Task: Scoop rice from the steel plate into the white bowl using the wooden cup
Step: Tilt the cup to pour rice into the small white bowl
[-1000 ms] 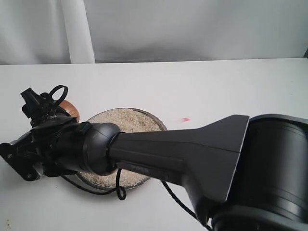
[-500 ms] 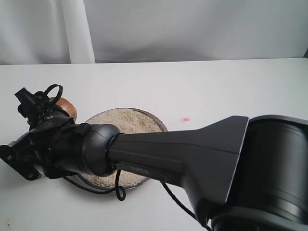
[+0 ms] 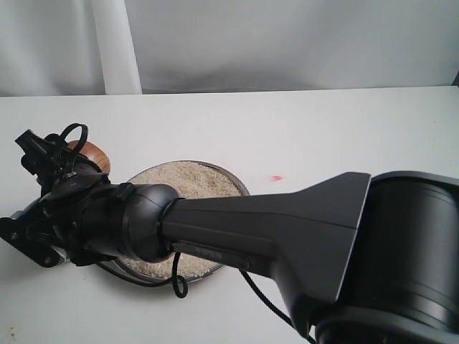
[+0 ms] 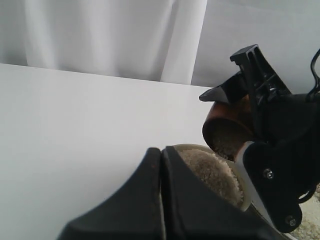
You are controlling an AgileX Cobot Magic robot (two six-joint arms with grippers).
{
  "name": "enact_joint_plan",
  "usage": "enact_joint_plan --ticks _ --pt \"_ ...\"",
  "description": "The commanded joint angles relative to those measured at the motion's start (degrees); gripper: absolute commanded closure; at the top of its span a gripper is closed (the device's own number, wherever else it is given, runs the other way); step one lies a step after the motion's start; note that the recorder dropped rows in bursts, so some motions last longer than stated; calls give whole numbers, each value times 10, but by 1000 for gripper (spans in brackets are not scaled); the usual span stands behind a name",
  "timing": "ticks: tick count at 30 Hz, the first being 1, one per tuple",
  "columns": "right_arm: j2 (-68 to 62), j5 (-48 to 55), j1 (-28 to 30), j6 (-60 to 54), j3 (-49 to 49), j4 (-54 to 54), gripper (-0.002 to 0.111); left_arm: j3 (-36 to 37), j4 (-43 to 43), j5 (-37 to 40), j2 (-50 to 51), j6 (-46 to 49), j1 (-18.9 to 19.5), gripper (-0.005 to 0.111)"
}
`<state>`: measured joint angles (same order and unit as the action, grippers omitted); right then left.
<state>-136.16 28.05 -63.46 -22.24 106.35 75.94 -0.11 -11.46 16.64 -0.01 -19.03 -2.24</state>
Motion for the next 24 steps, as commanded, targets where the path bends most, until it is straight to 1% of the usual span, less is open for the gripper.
enact_joint_plan --ticks 1,5,11,18,22,24 --pt "4 -10 0 2 5 14 108 1 1 -3 0 -2 -1 107" --pt "4 -13 0 4 6 35 108 1 1 -3 0 -2 -1 107" --pt "-3 -19 0 13 62 29 108 1 1 -3 0 -2 -1 107" --pt "-10 12 -1 -44 64 -2 108 1 1 -3 0 -2 -1 107" --pt "-20 -6 -3 -49 64 1 108 1 1 -3 0 -2 -1 107" --pt "-24 -7 -5 -70 64 1 108 1 1 -3 0 -2 -1 107"
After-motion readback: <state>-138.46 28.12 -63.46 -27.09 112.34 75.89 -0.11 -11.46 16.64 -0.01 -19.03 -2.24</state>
